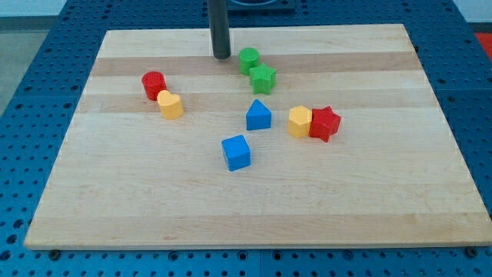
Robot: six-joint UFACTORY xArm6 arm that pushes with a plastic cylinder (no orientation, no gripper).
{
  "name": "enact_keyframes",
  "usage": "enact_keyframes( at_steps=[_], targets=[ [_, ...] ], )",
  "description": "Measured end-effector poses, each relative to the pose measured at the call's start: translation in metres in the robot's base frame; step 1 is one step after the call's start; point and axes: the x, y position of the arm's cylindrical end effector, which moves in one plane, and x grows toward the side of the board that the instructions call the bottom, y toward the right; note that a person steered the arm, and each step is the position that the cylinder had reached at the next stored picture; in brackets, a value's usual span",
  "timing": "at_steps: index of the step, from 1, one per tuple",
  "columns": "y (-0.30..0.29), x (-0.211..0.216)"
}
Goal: Slide the green circle towards the top right of the board
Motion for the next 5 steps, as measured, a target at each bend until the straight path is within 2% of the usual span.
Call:
enact_keyframes(
  at_steps=[2,3,5],
  targets=[
    [-0.005,0.047],
    [0.004,0.049],
    [0.032,0.023]
  ],
)
